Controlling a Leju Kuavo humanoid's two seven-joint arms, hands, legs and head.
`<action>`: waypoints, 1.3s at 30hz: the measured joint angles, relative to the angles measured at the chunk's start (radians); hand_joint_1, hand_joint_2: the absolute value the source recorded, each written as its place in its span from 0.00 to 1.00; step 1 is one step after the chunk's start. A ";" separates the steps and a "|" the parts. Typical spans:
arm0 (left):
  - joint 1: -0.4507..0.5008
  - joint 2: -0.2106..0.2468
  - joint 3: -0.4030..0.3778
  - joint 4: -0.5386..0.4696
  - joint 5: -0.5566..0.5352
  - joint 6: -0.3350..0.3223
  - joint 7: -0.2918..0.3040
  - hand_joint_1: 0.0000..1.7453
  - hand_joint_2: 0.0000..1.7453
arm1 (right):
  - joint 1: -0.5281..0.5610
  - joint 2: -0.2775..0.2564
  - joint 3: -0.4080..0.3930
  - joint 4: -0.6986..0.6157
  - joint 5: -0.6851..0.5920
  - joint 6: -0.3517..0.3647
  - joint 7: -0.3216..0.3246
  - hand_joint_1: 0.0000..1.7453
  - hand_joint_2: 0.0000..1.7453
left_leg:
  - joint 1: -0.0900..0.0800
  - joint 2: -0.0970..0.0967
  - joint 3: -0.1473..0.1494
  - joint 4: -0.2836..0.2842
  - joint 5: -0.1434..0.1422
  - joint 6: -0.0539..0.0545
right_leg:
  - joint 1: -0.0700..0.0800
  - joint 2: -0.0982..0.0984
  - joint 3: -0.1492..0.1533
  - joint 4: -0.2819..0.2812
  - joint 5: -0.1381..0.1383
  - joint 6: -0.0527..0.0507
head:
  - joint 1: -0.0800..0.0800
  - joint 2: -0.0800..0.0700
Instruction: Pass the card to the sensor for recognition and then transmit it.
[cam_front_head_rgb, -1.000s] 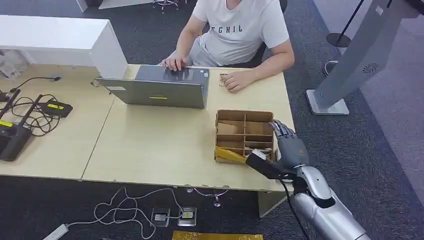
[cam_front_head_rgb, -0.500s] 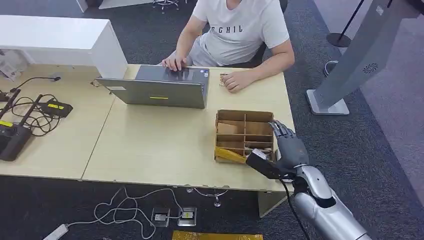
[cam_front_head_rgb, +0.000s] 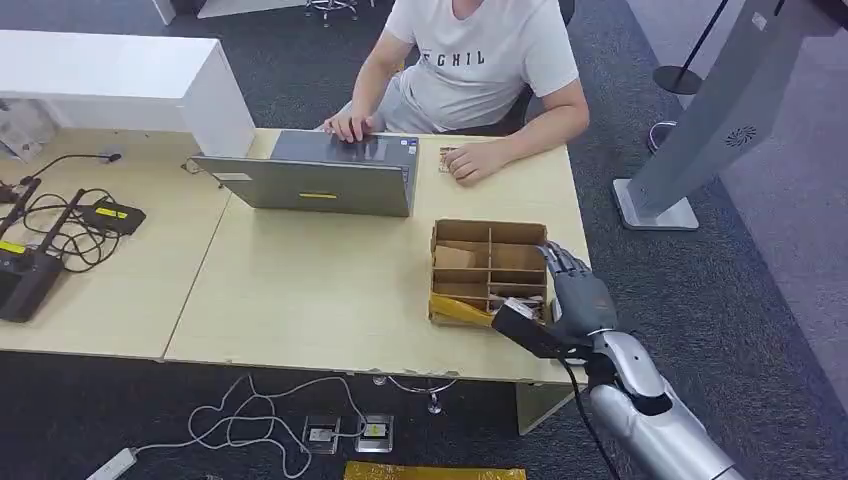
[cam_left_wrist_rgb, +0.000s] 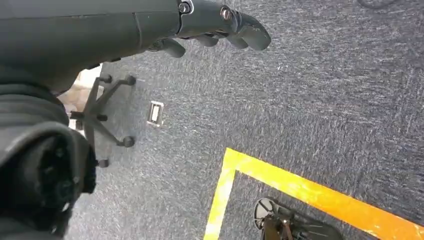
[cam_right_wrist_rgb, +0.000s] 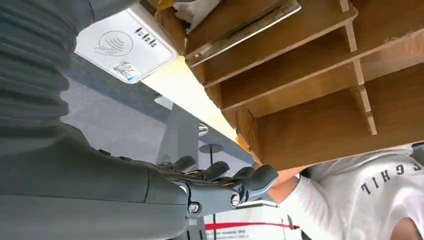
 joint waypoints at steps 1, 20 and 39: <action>0.000 0.000 0.000 0.000 0.000 0.000 -0.002 0.00 0.00 | 0.000 0.000 0.000 0.000 -0.001 0.000 0.000 0.00 1.00 | 0.000 0.000 0.000 0.000 0.000 0.000 | 0.000 0.000 0.000 0.000 0.000 0.000 | 0.000 0.000; 0.000 0.000 0.000 0.000 0.000 -0.008 -0.010 0.00 0.00 | -0.002 0.019 0.034 0.004 0.019 0.005 -0.008 0.00 1.00 | 0.000 0.000 0.000 0.000 0.000 0.000 | 0.000 0.000 0.000 0.000 0.000 0.000 | 0.000 0.000; 0.000 0.000 -0.002 0.000 -0.005 -0.011 -0.015 0.00 0.00 | 0.009 0.021 0.043 0.009 0.043 -0.002 -0.005 0.00 1.00 | 0.000 0.000 0.000 0.000 0.000 0.000 | 0.000 0.000 0.000 0.000 0.000 0.000 | 0.000 0.000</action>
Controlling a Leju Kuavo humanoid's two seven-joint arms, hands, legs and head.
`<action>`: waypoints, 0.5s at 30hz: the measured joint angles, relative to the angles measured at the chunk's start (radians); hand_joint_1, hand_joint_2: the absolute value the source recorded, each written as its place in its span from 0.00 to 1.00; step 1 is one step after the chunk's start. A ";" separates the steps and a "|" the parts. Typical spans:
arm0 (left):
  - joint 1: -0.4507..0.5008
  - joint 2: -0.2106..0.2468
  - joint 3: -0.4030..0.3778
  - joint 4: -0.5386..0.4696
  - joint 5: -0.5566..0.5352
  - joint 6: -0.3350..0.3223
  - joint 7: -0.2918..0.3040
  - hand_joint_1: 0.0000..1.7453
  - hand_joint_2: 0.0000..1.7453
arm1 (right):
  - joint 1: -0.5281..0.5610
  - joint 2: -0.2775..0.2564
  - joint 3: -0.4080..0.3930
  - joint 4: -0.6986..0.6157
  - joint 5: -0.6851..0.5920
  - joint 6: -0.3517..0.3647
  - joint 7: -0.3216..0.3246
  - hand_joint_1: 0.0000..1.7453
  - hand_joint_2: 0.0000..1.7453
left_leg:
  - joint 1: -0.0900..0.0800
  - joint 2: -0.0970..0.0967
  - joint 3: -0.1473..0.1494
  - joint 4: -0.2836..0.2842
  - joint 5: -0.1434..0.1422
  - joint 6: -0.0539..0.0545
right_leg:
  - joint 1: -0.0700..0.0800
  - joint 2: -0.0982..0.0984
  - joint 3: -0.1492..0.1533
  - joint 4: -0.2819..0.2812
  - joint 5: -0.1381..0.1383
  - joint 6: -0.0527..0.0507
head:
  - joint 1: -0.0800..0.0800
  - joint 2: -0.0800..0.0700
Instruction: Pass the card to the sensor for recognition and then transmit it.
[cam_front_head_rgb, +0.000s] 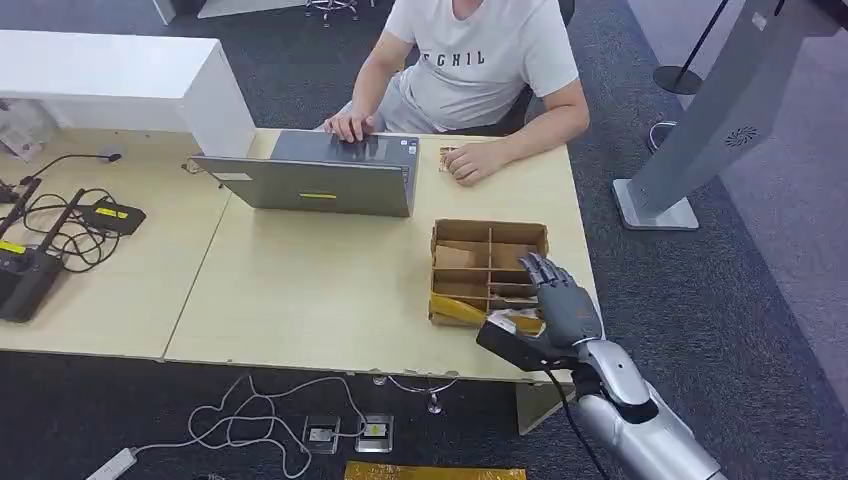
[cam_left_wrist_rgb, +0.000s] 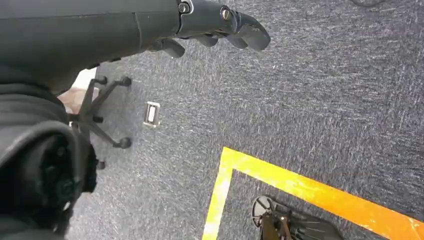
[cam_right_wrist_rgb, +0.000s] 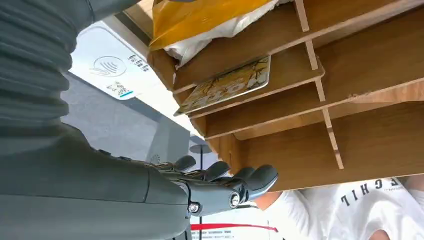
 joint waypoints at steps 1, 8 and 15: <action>0.000 0.000 0.000 0.000 0.000 0.000 0.000 0.00 0.00 | 0.000 0.000 0.000 0.000 0.000 0.000 0.000 0.00 1.00 | 0.000 0.000 0.000 0.000 0.000 0.000 | 0.000 0.000 0.000 0.000 0.000 0.000 | 0.000 0.000; 0.000 0.000 0.000 0.000 -0.006 -0.006 -0.002 0.00 0.00 | 0.006 0.000 0.000 0.000 0.009 0.000 0.004 1.00 1.00 | 0.000 0.000 0.000 0.000 0.000 0.000 | 0.000 0.000 0.000 0.000 0.000 0.000 | 0.000 0.000; 0.000 0.001 0.000 0.000 -0.008 -0.009 -0.003 0.00 0.00 | 0.010 0.000 0.000 -0.001 0.021 0.015 0.010 1.00 1.00 | 0.000 0.000 0.000 0.000 0.000 0.000 | 0.000 0.000 0.000 0.000 0.000 0.000 | 0.000 0.000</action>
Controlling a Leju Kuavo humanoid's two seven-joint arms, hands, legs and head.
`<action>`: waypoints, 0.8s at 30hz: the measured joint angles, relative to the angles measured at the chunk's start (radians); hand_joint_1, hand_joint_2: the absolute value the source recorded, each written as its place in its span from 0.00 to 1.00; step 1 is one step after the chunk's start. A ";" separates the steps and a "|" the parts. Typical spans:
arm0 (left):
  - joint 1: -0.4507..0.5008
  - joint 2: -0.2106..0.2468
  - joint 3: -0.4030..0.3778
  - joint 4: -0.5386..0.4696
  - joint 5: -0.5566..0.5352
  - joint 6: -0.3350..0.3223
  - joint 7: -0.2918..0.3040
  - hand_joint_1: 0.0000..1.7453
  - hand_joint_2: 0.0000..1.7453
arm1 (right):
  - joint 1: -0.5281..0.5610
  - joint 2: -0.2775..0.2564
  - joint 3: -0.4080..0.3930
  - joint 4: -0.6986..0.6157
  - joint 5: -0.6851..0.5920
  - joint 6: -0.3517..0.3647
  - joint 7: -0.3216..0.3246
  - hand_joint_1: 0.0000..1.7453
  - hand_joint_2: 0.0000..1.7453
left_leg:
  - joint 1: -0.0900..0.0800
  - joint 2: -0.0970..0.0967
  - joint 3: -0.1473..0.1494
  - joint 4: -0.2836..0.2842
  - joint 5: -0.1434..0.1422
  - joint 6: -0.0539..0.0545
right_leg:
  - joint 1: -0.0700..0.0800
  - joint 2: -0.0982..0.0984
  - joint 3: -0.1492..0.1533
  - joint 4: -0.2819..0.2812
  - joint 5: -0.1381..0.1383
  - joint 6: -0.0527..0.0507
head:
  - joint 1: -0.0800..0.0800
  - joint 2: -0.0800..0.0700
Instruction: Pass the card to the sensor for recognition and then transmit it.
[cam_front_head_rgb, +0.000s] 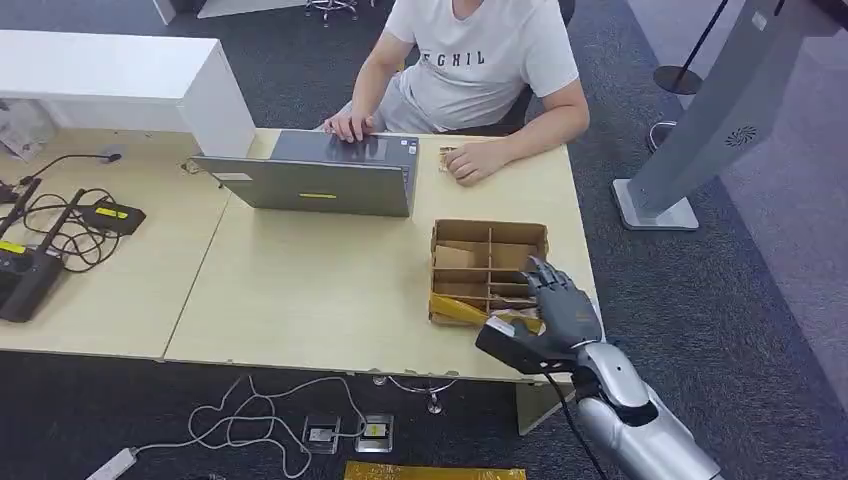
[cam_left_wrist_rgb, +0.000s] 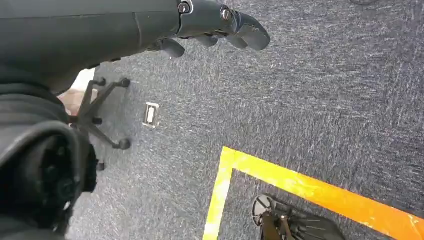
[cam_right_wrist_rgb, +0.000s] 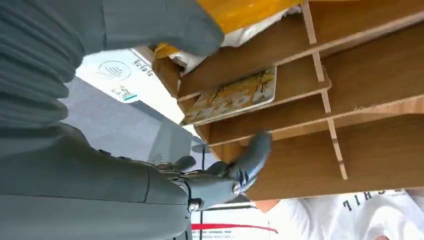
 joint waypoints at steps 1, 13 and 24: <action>0.000 0.000 0.000 0.000 0.000 0.000 0.000 0.00 0.00 | 0.000 0.000 0.000 0.000 0.002 0.002 0.000 1.00 1.00 | 0.000 0.000 0.000 0.000 0.000 0.000 | 0.000 0.000 0.000 0.000 0.000 0.000 | 0.000 0.000; 0.000 0.003 0.000 0.000 0.002 0.006 0.000 0.00 0.00 | 0.002 0.003 0.000 -0.011 0.005 0.016 -0.003 1.00 1.00 | 0.000 0.000 0.000 0.000 0.000 0.000 | 0.000 0.000 0.000 0.000 0.000 0.000 | 0.000 0.000; 0.000 0.003 0.000 0.000 0.001 0.006 0.000 0.00 0.00 | 0.002 0.004 0.000 -0.011 0.006 0.012 -0.006 1.00 1.00 | 0.000 0.000 0.000 0.000 0.000 0.000 | 0.000 0.000 0.000 0.000 0.000 0.000 | 0.000 0.000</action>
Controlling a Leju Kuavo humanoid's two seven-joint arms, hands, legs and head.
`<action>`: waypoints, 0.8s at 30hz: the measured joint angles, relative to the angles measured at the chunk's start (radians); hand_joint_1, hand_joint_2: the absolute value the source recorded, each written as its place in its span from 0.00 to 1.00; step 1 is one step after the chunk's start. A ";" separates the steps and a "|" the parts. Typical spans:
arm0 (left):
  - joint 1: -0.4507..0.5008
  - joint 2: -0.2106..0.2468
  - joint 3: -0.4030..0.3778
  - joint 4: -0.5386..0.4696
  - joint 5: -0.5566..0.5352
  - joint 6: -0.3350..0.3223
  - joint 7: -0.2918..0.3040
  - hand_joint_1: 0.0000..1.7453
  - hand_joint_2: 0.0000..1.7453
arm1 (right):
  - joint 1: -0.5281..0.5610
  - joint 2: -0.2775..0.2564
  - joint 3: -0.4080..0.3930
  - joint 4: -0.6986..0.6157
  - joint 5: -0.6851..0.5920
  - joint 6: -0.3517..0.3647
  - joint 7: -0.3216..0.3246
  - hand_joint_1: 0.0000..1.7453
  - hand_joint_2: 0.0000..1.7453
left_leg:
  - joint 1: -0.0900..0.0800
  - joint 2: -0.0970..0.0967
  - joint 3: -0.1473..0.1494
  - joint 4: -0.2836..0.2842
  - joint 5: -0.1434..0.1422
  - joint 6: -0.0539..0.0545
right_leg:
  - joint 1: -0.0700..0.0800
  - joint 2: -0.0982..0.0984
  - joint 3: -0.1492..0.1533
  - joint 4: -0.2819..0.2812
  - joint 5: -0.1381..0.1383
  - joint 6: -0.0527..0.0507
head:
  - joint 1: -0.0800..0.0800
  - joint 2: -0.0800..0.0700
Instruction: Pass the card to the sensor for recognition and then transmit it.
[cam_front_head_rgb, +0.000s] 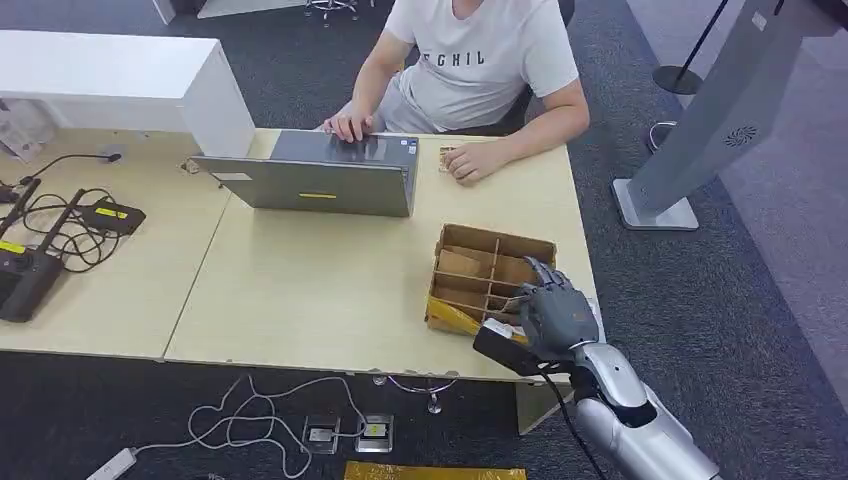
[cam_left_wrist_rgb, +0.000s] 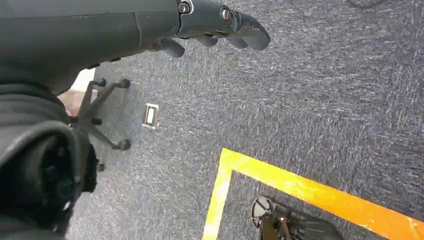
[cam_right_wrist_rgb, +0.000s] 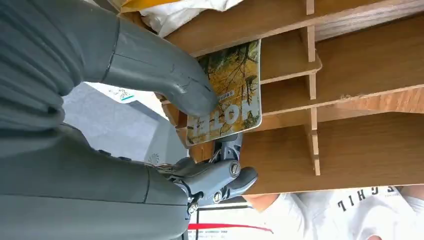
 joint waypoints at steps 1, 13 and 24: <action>0.000 0.000 0.000 0.000 0.000 0.000 0.000 0.00 0.00 | 0.000 0.000 0.000 0.000 0.001 0.000 0.000 1.00 1.00 | 0.000 0.000 0.000 0.000 0.000 0.000 | 0.000 0.000 0.000 0.000 0.000 0.000 | 0.000 0.000; 0.000 0.000 0.000 0.000 -0.004 0.000 -0.006 0.00 0.00 | -0.049 -0.001 -0.034 -0.010 0.093 -0.114 -0.075 1.00 1.00 | 0.000 0.001 0.000 0.000 0.000 0.000 | 0.000 0.001 0.000 0.000 0.000 0.000 | 0.001 0.000; -0.001 0.000 0.000 0.000 -0.008 -0.001 -0.010 0.00 0.00 | -0.150 -0.001 -0.120 -0.044 0.115 -0.120 -0.115 1.00 1.00 | 0.000 0.002 0.000 0.000 0.000 0.000 | 0.000 0.001 0.000 0.000 0.001 0.000 | 0.000 0.000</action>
